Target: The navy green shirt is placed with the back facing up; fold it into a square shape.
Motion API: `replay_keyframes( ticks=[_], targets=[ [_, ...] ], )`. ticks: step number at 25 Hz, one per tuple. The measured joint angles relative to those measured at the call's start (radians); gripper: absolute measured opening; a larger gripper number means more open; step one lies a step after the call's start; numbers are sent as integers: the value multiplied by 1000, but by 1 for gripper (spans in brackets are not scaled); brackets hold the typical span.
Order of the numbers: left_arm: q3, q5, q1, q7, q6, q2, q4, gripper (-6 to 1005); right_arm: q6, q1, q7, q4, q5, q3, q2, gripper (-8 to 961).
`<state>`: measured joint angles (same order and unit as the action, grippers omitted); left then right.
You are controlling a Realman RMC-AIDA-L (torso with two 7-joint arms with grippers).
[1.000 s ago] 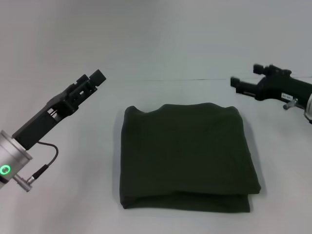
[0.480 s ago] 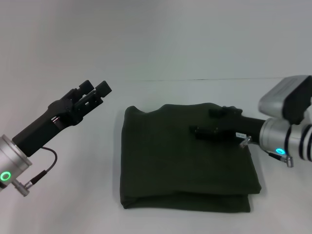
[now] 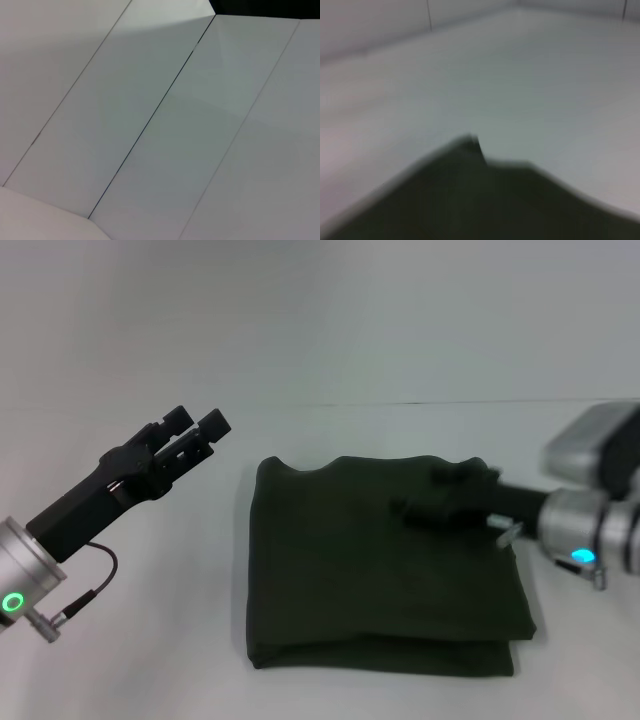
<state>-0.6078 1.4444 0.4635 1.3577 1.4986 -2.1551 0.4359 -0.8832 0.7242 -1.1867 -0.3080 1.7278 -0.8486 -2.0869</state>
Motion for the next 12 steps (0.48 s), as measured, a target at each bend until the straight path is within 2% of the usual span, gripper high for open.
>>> replay_keyframes(
  ticks=[3, 4, 5, 6, 9, 12],
  targets=[
    [-3, 11, 0, -27, 4, 1, 19, 889, -204, -86, 1, -102, -93, 70, 5, 886],
    [-3, 24, -1, -49, 10, 1, 30, 890, -347, -144, 5, -158, -154, 126, 12, 886],
    [-2, 44, -3, -77, 17, 2, 43, 890, -347, -144, 5, -158, -154, 126, 12, 886],
    [-2, 64, -5, -101, 23, 2, 57, 890, -416, -174, 7, -181, -180, 153, 18, 886],
    [-3, 156, -6, -159, 38, 11, 106, 891, -590, -240, 10, -212, -215, 194, 51, 886],
    [-3, 267, 11, -184, 83, 29, 130, 891, -719, -266, 6, -216, -170, 186, 97, 886]
  ],
)
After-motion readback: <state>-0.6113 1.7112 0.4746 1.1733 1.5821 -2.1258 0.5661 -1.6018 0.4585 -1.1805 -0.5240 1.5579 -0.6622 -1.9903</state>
